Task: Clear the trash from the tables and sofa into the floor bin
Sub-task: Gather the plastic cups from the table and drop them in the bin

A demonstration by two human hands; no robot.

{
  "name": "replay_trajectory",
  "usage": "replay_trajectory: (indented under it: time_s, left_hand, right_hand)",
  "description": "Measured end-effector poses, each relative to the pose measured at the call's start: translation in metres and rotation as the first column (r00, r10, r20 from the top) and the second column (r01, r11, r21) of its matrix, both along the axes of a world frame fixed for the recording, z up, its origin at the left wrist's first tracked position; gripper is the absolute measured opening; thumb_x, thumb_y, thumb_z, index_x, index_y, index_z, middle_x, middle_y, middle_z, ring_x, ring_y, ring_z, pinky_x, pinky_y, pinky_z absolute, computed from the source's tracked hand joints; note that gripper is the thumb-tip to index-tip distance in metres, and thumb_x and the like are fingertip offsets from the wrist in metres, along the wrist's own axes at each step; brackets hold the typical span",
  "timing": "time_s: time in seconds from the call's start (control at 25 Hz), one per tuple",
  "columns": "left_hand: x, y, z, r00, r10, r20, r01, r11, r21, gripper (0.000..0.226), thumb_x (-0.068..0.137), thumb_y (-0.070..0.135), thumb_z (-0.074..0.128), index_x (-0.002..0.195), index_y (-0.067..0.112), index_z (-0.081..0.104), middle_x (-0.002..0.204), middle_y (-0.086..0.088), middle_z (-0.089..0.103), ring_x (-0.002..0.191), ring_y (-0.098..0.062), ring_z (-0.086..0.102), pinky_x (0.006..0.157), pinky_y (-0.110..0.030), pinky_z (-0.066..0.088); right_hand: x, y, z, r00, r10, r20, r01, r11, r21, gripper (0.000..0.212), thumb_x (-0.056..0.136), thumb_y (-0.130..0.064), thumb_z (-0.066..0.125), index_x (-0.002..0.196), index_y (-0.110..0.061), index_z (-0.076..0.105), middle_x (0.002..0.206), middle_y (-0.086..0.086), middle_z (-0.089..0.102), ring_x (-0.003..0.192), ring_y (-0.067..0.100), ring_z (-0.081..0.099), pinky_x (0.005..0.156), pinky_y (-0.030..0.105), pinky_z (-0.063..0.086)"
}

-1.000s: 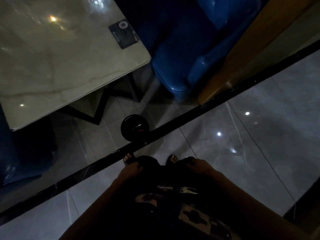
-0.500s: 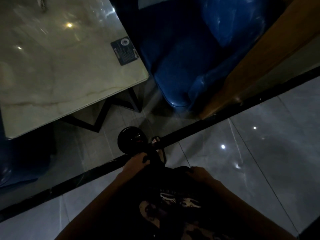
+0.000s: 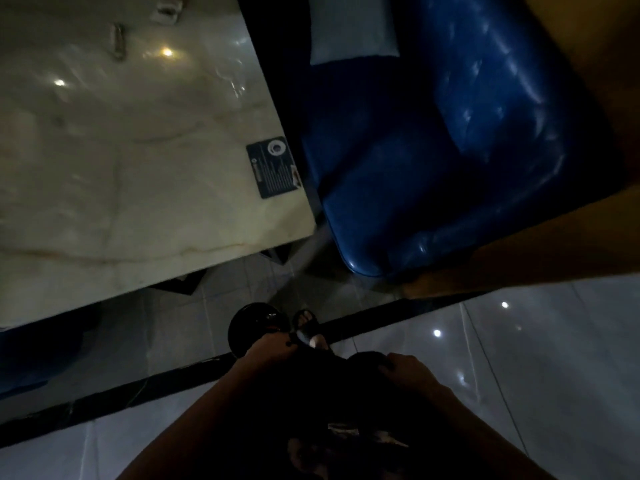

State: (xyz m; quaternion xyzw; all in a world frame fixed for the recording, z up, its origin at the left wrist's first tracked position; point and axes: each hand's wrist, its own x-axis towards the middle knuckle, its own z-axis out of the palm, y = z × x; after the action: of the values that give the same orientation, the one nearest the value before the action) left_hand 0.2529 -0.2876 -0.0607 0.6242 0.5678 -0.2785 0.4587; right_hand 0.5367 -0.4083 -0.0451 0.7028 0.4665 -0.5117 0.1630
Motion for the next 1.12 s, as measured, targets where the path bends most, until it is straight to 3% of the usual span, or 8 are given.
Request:
replay_trajectory:
  time_s: [0.08,0.32,0.48,0.68,0.88,1.0,1.12]
  left_hand:
    - [-0.008,0.016,-0.004,0.999,0.048,0.007,-0.047,0.998,-0.044,0.044,0.101,0.034,0.043,0.132,0.006,0.057,0.139,-0.017,0.056,0.128,-0.028,0.054,0.104,-0.031,0.04]
    - [-0.017,0.033,-0.002,0.984,0.181,-0.009,-0.181,0.98,-0.079,0.044,0.101,0.036,0.045,0.135,0.011,0.057,0.139,-0.016,0.057,0.128,-0.029,0.054,0.104,-0.032,0.042]
    - [-0.011,0.051,-0.002,0.938,0.347,-0.01,-0.347,0.936,-0.05,0.042,0.099,0.035,0.045,0.126,0.007,0.063,0.131,-0.019,0.062,0.122,-0.032,0.057,0.098,-0.033,0.045]
    - [0.002,0.092,0.008,0.848,0.53,-0.025,-0.528,0.848,0.047,0.04,0.099,0.034,0.046,0.123,0.008,0.064,0.126,-0.018,0.065,0.119,-0.032,0.059,0.096,-0.034,0.046]
    - [0.012,0.118,0.018,0.729,0.684,-0.011,-0.675,0.722,0.151,0.036,0.094,0.038,0.053,0.106,0.007,0.067,0.113,-0.018,0.07,0.11,-0.032,0.063,0.085,-0.034,0.047]
    - [0.014,0.12,0.022,0.73,0.683,-0.004,-0.677,0.724,0.129,0.034,0.094,0.039,0.052,0.104,0.009,0.067,0.111,-0.017,0.07,0.106,-0.032,0.064,0.083,-0.032,0.047]
    - [0.012,0.116,0.021,0.733,0.68,0.004,-0.676,0.728,0.114,0.033,0.093,0.04,0.053,0.105,0.012,0.067,0.111,-0.014,0.07,0.105,-0.03,0.065,0.083,-0.031,0.048]
  right_hand:
    - [0.003,0.038,0.001,0.997,0.067,0.031,-0.068,0.997,0.045,0.045,0.1,-0.041,0.043,0.135,-0.014,0.052,0.131,0.011,0.062,0.118,0.026,0.059,0.094,0.03,0.044]
    - [0.003,0.139,0.002,0.982,0.163,0.091,-0.176,0.97,0.165,0.028,0.09,-0.041,0.052,0.098,-0.019,0.067,0.101,0.005,0.071,0.095,0.023,0.066,0.081,0.035,0.054]
    - [0.012,0.205,-0.001,0.923,0.361,0.133,-0.379,0.912,0.157,0.031,0.088,-0.043,0.051,0.098,-0.019,0.068,0.1,0.006,0.073,0.094,0.025,0.067,0.077,0.031,0.051]
    - [0.02,0.327,0.01,0.855,0.517,0.05,-0.519,0.847,0.116,0.028,0.089,-0.046,0.047,0.084,-0.021,0.059,0.091,0.005,0.067,0.077,0.023,0.061,0.068,0.033,0.048]
    - [0.007,0.404,0.024,0.845,0.53,0.079,-0.535,0.828,0.166,0.027,0.09,-0.041,0.048,0.086,-0.018,0.06,0.097,0.008,0.066,0.088,0.028,0.061,0.078,0.038,0.05]
    - [-0.017,0.414,0.027,0.889,0.457,0.038,-0.454,0.864,0.217,0.029,0.092,-0.039,0.049,0.091,-0.015,0.064,0.101,0.007,0.067,0.095,0.028,0.062,0.08,0.035,0.047]
    - [-0.038,0.402,0.026,0.875,0.482,-0.044,-0.463,0.861,0.207,0.028,0.093,-0.038,0.052,0.094,-0.015,0.066,0.103,0.006,0.069,0.098,0.026,0.063,0.075,0.03,0.043]
